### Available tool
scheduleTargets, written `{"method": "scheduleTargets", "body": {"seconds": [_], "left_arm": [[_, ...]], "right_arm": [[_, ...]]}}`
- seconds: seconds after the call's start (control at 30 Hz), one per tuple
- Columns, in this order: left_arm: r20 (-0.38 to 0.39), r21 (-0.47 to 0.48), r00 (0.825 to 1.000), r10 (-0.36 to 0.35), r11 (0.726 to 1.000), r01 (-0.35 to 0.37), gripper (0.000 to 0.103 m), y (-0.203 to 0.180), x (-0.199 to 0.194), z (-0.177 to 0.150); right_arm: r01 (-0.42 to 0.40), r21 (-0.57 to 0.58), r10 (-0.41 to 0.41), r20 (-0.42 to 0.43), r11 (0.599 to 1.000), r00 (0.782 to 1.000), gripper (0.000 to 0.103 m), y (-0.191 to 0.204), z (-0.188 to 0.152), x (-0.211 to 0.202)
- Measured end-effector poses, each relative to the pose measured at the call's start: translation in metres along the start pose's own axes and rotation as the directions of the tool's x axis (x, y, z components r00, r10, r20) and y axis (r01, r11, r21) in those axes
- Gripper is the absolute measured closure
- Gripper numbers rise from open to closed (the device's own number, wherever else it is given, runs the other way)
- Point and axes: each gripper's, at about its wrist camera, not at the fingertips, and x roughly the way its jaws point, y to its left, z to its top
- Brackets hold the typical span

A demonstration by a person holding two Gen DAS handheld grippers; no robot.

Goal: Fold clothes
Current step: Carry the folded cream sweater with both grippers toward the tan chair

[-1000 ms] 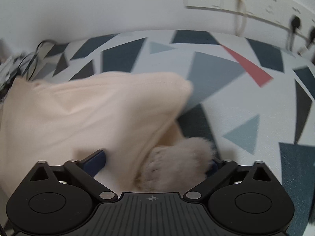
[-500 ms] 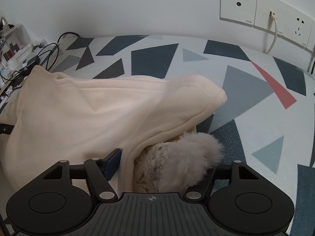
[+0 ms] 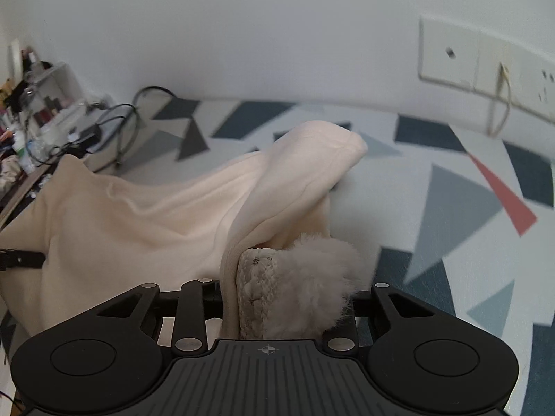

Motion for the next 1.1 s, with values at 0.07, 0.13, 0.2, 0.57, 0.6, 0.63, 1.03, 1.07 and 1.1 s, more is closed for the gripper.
{"method": "scheduleTargets", "body": {"seconds": [0.07, 0.13, 0.2, 0.57, 0.6, 0.63, 1.03, 1.07, 1.1], "left_arm": [[0.018, -0.011, 1.000, 0.008, 1.000, -0.008, 0.076, 0.005, -0.013, -0.007], [0.041, -0.027, 0.999, 0.018, 1.000, -0.017, 0.076, 0.012, -0.029, -0.018], [0.068, -0.048, 0.997, 0.028, 0.999, -0.025, 0.076, 0.023, -0.050, -0.031], [0.183, -0.220, 0.962, 0.203, 0.962, -0.161, 0.076, 0.129, -0.190, -0.137], [0.184, -0.248, 0.955, 0.231, 0.951, -0.182, 0.076, 0.143, -0.203, -0.150], [0.184, -0.276, 0.948, 0.259, 0.939, -0.203, 0.076, 0.156, -0.216, -0.162], [0.040, -0.649, 0.812, 0.582, 0.633, -0.421, 0.076, 0.287, -0.347, -0.310], [0.019, -0.676, 0.800, 0.600, 0.597, -0.432, 0.076, 0.297, -0.354, -0.321], [-0.003, -0.701, 0.787, 0.617, 0.560, -0.441, 0.076, 0.307, -0.361, -0.332]], "right_arm": [[-0.005, -0.037, 0.005, 0.015, 0.999, 1.000, 0.074, 0.017, 0.003, -0.009], [-0.007, -0.073, 0.009, 0.033, 0.997, 0.999, 0.074, 0.035, 0.004, -0.019], [-0.015, -0.100, 0.020, 0.051, 0.995, 0.998, 0.074, 0.056, 0.004, -0.031], [-0.164, -0.304, 0.194, 0.069, 0.939, 0.979, 0.074, 0.219, -0.017, -0.083], [-0.188, -0.328, 0.220, 0.061, 0.926, 0.974, 0.074, 0.238, -0.020, -0.086], [-0.215, -0.352, 0.248, 0.051, 0.911, 0.968, 0.074, 0.257, -0.023, -0.088], [-0.545, -0.599, 0.541, -0.211, 0.587, 0.814, 0.074, 0.515, -0.066, -0.081], [-0.571, -0.612, 0.555, -0.245, 0.548, 0.795, 0.074, 0.537, -0.072, -0.078], [-0.595, -0.623, 0.567, -0.278, 0.507, 0.775, 0.074, 0.560, -0.078, -0.076]]}}
